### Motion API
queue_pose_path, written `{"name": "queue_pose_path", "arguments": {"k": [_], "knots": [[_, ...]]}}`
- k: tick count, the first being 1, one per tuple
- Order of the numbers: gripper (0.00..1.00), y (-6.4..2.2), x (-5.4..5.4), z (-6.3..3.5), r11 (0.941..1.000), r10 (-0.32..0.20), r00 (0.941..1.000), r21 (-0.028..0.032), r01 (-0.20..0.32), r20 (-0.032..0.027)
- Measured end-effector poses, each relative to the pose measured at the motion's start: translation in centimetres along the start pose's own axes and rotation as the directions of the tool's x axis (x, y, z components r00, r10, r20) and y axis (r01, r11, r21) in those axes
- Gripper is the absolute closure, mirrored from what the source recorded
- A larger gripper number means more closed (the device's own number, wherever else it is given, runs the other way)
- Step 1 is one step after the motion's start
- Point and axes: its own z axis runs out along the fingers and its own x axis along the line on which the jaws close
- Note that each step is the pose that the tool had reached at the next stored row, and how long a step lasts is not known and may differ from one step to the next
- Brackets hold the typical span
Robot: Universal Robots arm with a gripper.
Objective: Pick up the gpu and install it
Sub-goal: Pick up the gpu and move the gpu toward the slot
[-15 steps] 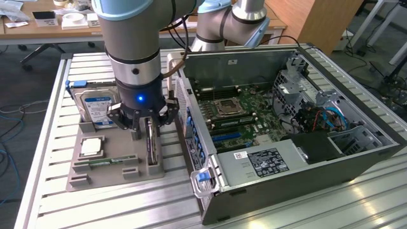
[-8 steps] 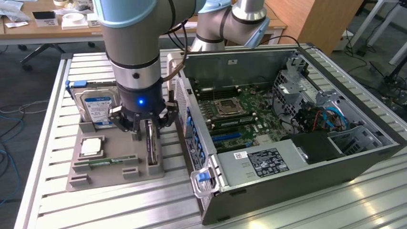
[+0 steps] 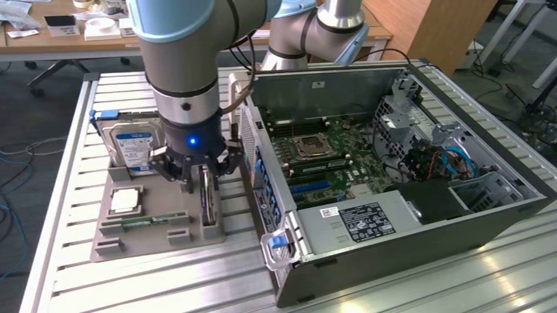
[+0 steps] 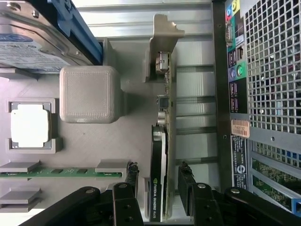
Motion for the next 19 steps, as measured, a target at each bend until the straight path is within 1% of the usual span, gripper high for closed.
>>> {"name": "queue_pose_path", "arguments": {"k": [3, 6, 14, 19], "knots": [[0.53, 0.4, 0.1, 0.13, 1.0, 0.0, 1.0, 0.0, 0.0, -0.0001], [0.53, 0.68, 0.2, 0.49, 1.0, 0.0, 1.0, -0.0002, 0.0, 0.0001], [0.53, 0.62, 0.2, 1.77, 1.0, 0.0, 1.0, -0.0001, 0.0, 0.0], [0.53, 0.64, 0.2, 1.94, 1.0, 0.0, 1.0, -0.0001, 0.0, 0.0]]}}
